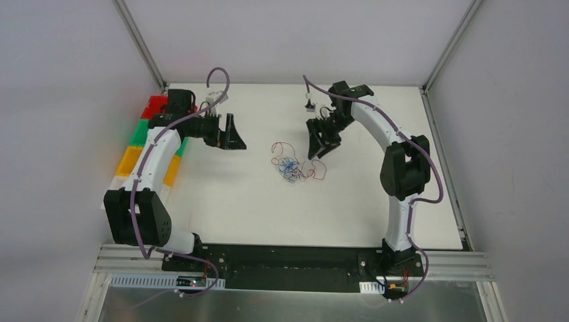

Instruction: Untangle the cables

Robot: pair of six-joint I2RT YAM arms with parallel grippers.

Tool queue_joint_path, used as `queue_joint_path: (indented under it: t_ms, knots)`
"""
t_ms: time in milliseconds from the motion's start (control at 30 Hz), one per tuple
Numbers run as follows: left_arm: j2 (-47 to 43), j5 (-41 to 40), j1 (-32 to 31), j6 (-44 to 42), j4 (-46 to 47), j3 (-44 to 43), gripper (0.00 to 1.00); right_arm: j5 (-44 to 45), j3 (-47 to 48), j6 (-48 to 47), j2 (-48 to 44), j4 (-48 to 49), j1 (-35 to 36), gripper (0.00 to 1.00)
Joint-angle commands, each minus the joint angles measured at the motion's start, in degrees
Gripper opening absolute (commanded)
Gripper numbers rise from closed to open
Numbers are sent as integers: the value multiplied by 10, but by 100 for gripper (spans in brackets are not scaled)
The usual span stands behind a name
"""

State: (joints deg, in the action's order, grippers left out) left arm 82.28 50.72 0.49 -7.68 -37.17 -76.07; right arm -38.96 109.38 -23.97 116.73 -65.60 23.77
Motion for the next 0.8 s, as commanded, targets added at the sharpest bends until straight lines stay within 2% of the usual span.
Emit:
queue_joint_path:
  t_ms: [0,167,267,400,500,633,767]
  knots:
    - [-14,21,-39,60,75,87,97,37,-93,-34,-58,4,-47,55]
    - [32,-3,-110,135,165,124,85,40,-165,-24,-88,56,-38,54]
    - [101,-15,-131,183,196,94,80,66,-201,-4,-98,100,-36,54]
    - [186,-51,-145,223,215,23,79,105,-218,32,-84,145,-36,56]
    - [239,-90,-160,218,216,-42,81,128,-209,57,-63,170,-36,58]
    - [294,-137,-176,169,214,-103,81,137,-183,62,-28,173,-36,59]
    - [353,-148,-183,122,172,-153,81,122,-168,62,5,166,-36,59]
